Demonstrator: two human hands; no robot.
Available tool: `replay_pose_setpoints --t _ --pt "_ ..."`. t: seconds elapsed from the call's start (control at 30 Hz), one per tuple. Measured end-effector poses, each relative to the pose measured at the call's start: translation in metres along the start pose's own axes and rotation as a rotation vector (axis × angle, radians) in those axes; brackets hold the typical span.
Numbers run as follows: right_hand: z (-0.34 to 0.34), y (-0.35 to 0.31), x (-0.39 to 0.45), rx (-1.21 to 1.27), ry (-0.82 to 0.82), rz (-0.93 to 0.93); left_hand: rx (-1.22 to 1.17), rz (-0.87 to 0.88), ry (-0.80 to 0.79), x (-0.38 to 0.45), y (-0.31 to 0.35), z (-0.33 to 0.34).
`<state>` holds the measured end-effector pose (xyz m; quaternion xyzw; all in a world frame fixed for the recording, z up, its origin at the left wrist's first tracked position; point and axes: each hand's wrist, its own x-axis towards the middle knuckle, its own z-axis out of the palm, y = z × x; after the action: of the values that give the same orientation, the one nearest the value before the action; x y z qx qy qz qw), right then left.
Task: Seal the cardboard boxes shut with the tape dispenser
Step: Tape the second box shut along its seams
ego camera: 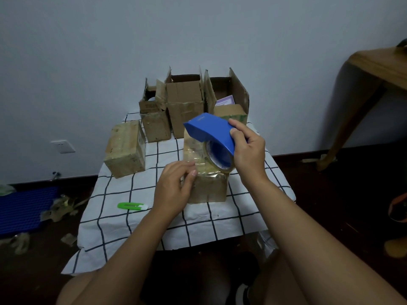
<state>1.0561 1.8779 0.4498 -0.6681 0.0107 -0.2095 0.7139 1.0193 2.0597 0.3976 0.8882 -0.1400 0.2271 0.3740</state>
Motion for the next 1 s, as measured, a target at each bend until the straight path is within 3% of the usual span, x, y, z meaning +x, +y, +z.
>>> replay_pose_setpoints --t 0.3,0.4,0.7,0.87,1.0 --pt "-0.005 -0.006 0.003 -0.022 -0.088 -0.009 -0.053 0.027 -0.189 0.008 -0.018 -0.018" --pt "-0.007 -0.006 0.003 -0.020 -0.091 -0.011 -0.146 -0.042 -0.214 0.004 -0.024 -0.019" --pt "-0.009 -0.003 0.000 0.010 -0.071 0.008 -0.294 -0.132 -0.174 0.004 -0.023 -0.014" --pt "-0.010 -0.001 -0.001 0.019 -0.057 0.006 -0.281 -0.193 -0.032 0.010 -0.011 -0.001" --pt "-0.011 -0.001 -0.002 0.027 -0.057 0.005 -0.132 -0.081 -0.011 0.010 -0.015 0.008"
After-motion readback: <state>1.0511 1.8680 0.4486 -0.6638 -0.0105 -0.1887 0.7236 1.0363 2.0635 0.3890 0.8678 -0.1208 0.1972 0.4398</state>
